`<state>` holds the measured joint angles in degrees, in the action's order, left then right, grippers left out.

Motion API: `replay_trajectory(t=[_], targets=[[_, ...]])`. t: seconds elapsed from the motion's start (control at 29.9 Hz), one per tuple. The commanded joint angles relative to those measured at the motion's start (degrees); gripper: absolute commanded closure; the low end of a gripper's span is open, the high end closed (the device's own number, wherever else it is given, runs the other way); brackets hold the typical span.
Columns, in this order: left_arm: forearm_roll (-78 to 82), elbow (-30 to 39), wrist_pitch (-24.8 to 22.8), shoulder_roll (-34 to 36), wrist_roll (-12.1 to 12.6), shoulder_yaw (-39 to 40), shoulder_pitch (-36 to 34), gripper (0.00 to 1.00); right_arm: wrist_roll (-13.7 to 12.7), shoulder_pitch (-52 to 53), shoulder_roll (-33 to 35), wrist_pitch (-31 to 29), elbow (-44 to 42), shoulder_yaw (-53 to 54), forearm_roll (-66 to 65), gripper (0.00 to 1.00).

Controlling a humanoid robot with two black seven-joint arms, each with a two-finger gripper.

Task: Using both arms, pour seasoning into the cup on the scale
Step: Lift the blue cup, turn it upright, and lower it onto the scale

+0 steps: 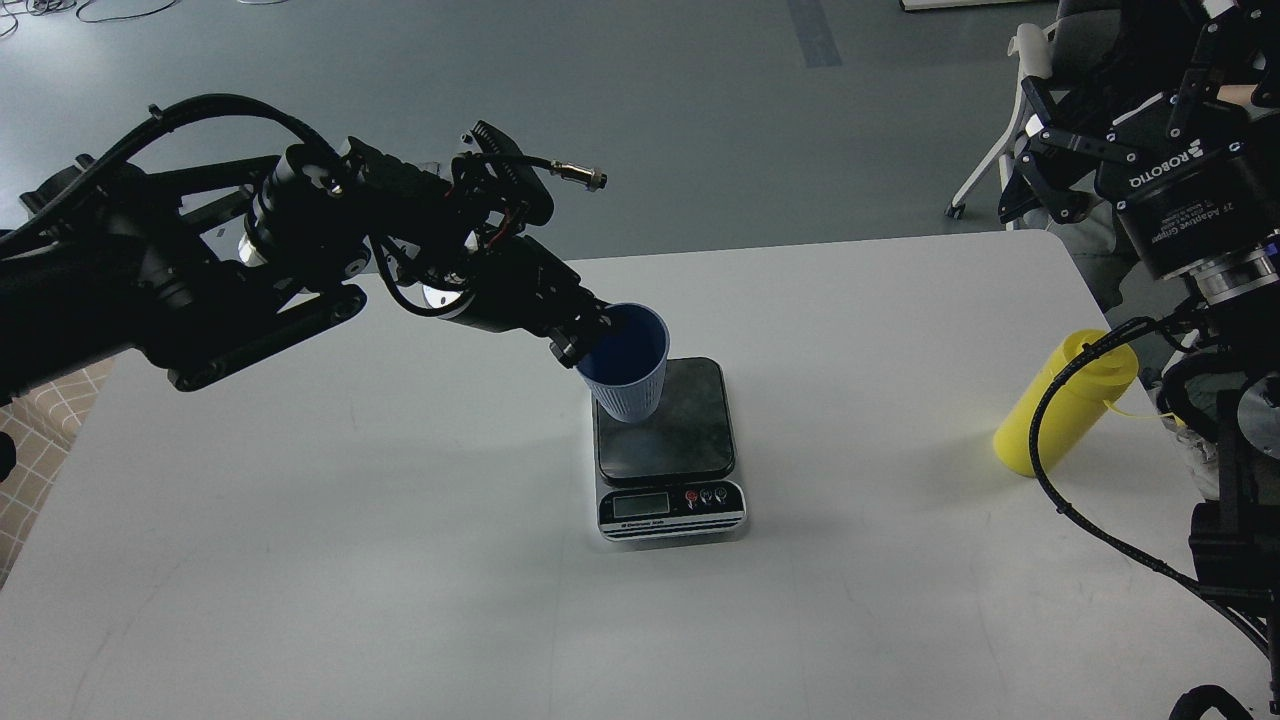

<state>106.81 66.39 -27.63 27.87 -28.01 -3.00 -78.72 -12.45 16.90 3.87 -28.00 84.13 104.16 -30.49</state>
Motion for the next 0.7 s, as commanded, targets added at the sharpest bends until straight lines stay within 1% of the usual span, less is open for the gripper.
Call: replay_trajectory(t=[0.0,0.2,0.3,0.67], targets=[[0.0,-0.5,-0.1,-1.3,0.0,-0.1,0.3,1.0,0.1,-0.1,0.0,0.0,0.1,0.0,0.0,0.0],[0.1,-5.1,0.3,-4.3,0.0,-0.1,0.2,1.0,0.1,-0.1,0.3,0.0,0.8,0.0,0.0,0.0],[0.0,-6.2,0.4,-5.3,0.0,-0.1,0.2,1.0,0.0,-0.1,0.3,0.0,0.9,0.0,0.0,0.0],[0.0,-6.4,0.4,-6.0,0.0,-0.1,1.5,1.0,0.1,-1.3,0.4,0.0,1.7,0.1,0.0,0.0]])
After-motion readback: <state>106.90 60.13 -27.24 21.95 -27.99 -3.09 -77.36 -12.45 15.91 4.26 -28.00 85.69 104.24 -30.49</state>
